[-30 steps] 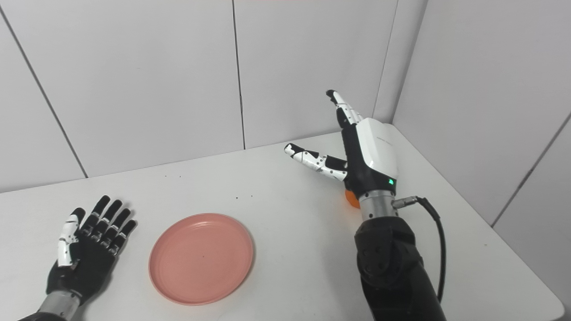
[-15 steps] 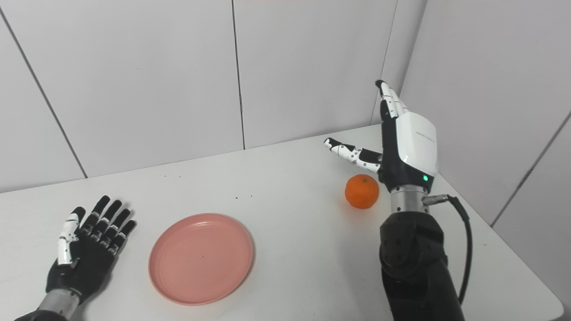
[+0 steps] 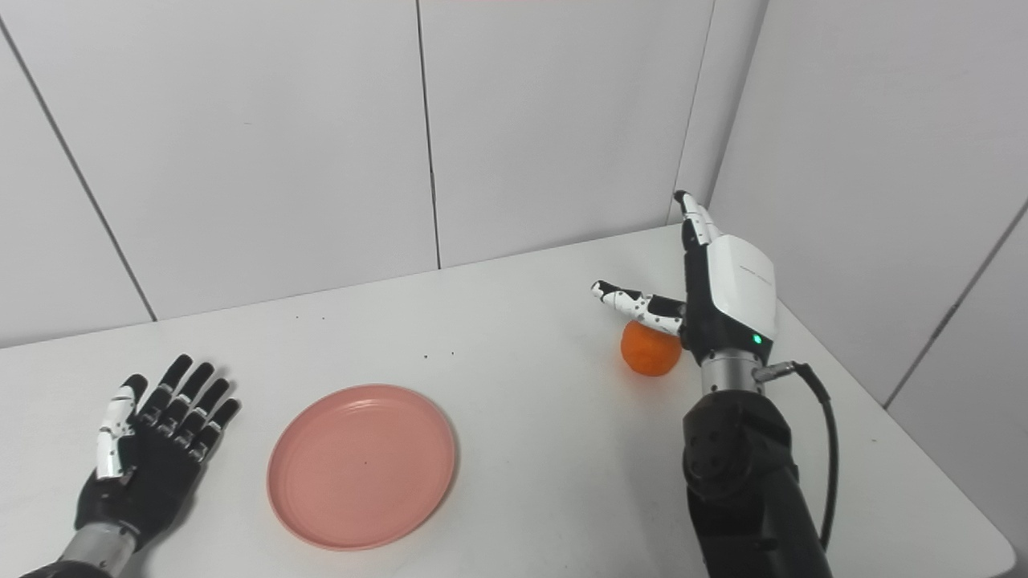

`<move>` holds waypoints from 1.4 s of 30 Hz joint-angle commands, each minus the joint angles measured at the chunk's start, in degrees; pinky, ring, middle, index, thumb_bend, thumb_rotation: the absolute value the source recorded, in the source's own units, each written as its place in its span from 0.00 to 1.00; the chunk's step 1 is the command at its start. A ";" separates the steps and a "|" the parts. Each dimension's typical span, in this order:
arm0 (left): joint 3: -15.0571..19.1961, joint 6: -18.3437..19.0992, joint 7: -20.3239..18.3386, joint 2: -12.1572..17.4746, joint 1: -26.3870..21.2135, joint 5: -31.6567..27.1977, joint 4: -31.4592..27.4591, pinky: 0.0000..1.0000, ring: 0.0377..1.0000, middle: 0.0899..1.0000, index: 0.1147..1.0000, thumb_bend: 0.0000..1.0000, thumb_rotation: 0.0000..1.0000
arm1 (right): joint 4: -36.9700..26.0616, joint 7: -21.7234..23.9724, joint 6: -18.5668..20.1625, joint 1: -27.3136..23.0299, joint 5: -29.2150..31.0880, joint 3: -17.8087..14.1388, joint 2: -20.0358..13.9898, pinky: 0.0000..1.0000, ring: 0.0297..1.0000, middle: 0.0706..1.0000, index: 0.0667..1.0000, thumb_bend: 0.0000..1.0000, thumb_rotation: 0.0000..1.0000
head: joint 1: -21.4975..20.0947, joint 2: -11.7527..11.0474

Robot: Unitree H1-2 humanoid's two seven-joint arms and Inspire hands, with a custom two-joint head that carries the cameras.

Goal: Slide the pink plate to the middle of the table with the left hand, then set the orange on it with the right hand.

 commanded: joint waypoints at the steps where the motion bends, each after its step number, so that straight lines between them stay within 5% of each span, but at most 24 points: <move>1: -0.68 2.39 1.88 0.65 0.61 -0.68 0.11 1.00 1.00 1.00 1.00 0.27 1.00 | -0.36 0.30 -0.38 -1.95 0.18 -0.97 -0.76 0.73 0.85 0.90 0.93 0.88 0.53 | 0.01 0.20; 20: -2.78 2.38 4.43 2.36 0.49 -4.23 -0.65 1.00 1.00 1.00 1.00 0.27 1.00 | 9.23 2.72 -0.36 -2.98 3.36 -1.33 -2.67 0.75 0.87 0.92 0.93 0.95 0.46 | -0.18 1.27; 42: -3.40 2.38 7.01 2.50 0.79 -4.60 -1.57 1.00 1.00 1.00 1.00 0.28 1.00 | 13.40 5.51 -0.32 -3.29 4.45 -2.23 -3.76 0.76 0.88 0.91 0.92 0.96 0.40 | -0.05 1.97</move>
